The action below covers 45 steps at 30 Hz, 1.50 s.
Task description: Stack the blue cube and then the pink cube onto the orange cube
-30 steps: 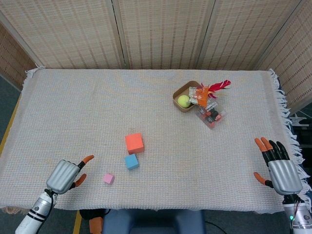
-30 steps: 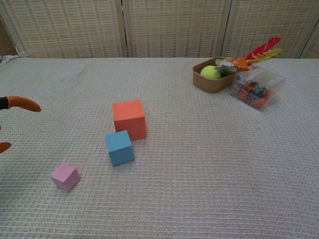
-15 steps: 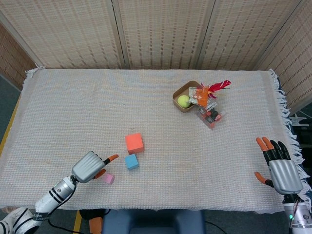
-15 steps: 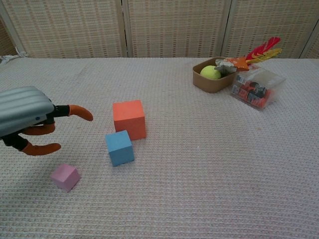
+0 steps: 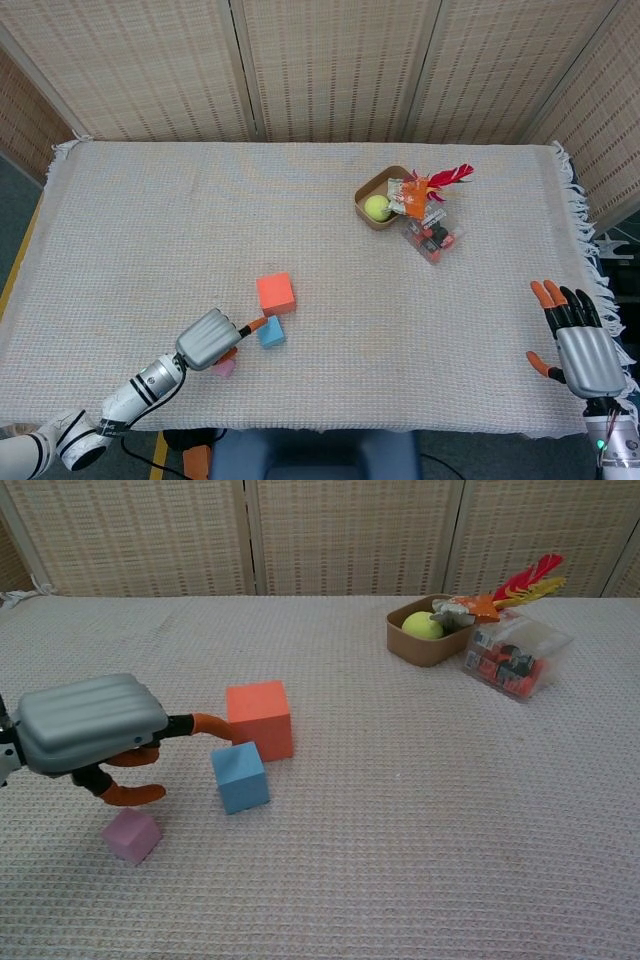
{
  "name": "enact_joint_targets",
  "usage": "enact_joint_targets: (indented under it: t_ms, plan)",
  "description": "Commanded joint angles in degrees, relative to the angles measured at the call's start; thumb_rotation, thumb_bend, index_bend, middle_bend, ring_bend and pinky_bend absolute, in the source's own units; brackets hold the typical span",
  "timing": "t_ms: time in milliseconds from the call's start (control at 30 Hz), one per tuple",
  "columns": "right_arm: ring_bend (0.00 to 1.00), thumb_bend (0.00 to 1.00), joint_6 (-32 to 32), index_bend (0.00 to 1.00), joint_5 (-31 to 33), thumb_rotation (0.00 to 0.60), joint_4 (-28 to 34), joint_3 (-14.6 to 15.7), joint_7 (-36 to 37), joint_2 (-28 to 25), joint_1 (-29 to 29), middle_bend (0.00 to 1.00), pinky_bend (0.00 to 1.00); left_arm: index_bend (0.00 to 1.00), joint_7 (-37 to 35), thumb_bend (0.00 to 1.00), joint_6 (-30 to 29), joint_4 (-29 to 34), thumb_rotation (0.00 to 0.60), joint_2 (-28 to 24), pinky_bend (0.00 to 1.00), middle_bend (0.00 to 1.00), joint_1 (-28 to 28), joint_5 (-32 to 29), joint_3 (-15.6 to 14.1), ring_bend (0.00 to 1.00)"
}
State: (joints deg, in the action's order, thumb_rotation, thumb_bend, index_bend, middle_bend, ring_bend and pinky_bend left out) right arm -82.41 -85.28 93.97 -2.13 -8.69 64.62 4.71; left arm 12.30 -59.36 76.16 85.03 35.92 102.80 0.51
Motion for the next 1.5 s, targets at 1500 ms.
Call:
enact_joint_targets:
  t_ms: [1500]
  plan:
    - [0.0, 0.12, 0.3, 0.0, 1.3, 0.6, 2.5, 0.0, 0.3, -2.5, -0.6, 0.0, 0.0, 0.28, 10.5, 0.34, 5.3, 0.8, 0.6, 2.0, 1.0, 1.0, 7.5, -4.2, -1.6, 1.0]
